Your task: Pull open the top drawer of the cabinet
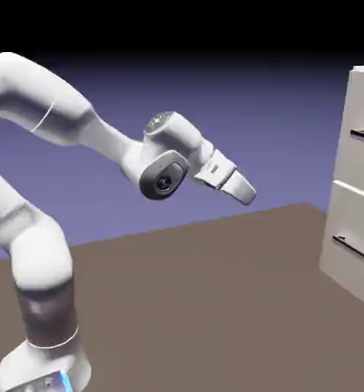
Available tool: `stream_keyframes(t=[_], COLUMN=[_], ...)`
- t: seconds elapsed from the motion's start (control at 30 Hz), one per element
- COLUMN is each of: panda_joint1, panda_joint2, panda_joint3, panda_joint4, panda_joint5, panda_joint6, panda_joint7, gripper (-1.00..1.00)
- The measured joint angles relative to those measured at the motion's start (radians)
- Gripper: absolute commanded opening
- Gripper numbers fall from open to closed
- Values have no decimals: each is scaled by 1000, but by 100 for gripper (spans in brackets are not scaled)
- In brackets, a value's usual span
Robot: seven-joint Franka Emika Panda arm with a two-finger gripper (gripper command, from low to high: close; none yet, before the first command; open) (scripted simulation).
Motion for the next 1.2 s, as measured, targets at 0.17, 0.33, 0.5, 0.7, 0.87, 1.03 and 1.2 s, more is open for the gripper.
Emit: stream_keyframes(t=[0.17,0.33,0.5,0.7,0.87,1.03,1.2], panda_joint1=[69,138,207,288,357,427,496], panda_joint2=[108,216,324,454,562,670,778], panda_joint3=[-101,-203,-304,-426,-528,-629,-731], panda_joint4=[83,165,248,347,429,512,594], panda_joint5=[183,366,549,769,952,1135,1318], panda_joint6=[-28,-56,-84,-118,-146,-174,-202], panda_joint7=[-217,-435,-652,-913,-1131,-1348,-1566], gripper=[0,0,0,0,0,0,0])
